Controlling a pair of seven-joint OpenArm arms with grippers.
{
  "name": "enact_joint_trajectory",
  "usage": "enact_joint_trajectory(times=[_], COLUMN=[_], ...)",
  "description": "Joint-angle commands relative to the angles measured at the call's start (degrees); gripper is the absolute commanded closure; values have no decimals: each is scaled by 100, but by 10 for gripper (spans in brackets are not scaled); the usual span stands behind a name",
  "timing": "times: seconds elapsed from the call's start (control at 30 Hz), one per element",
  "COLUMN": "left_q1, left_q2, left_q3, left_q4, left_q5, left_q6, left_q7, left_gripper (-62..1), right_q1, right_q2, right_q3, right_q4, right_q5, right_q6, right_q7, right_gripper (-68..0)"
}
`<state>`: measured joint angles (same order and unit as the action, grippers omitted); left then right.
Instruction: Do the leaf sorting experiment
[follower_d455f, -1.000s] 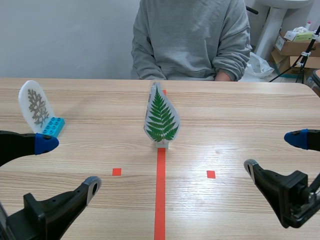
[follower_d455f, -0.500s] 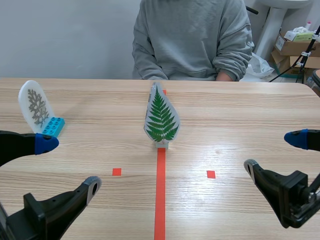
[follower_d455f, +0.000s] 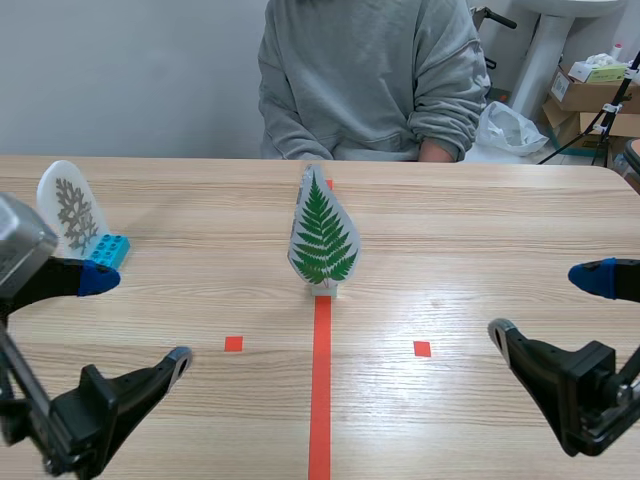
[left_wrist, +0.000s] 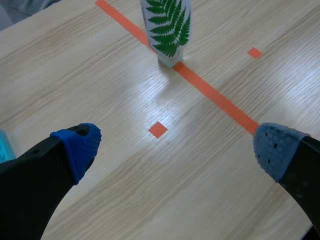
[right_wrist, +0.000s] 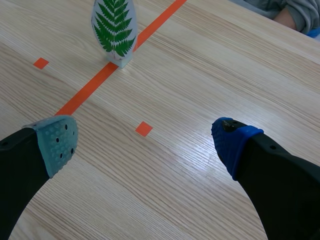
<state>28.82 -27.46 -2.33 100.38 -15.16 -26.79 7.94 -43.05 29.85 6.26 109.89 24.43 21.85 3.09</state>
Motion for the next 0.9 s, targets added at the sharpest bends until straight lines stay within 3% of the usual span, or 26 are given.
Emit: enact_joint_trajectory(times=[0.0,0.23,0.47,0.57,0.73,0.87], left_q1=[-505,-2787,-4642,-5145,-5530,-5532], left_q2=[15,151,1204,1683,2214,2361], left_q3=[212,1486,2430,2629,2745,2745], left_q4=[-332,-2321,-4387,-5121,-5753,-5823], left_q5=[-4,323,1025,1207,1333,1397], left_q6=[-46,-129,-79,94,199,199], left_q7=[-129,-538,-848,-951,-986,-984], left_gripper=[-623,-623,-623,-623,-623,-623], right_q1=[35,35,35,35,35,35], right_q2=[-2,-2,-2,-2,-2,-2], right_q3=[52,52,52,52,52,52], right_q4=[74,74,74,74,74,74], right_q5=[20,20,20,20,22,22], right_q6=[4,4,4,4,7,7], right_q7=[68,68,68,68,70,68], right_gripper=[-547,-547,-547,-547,-547,-547])
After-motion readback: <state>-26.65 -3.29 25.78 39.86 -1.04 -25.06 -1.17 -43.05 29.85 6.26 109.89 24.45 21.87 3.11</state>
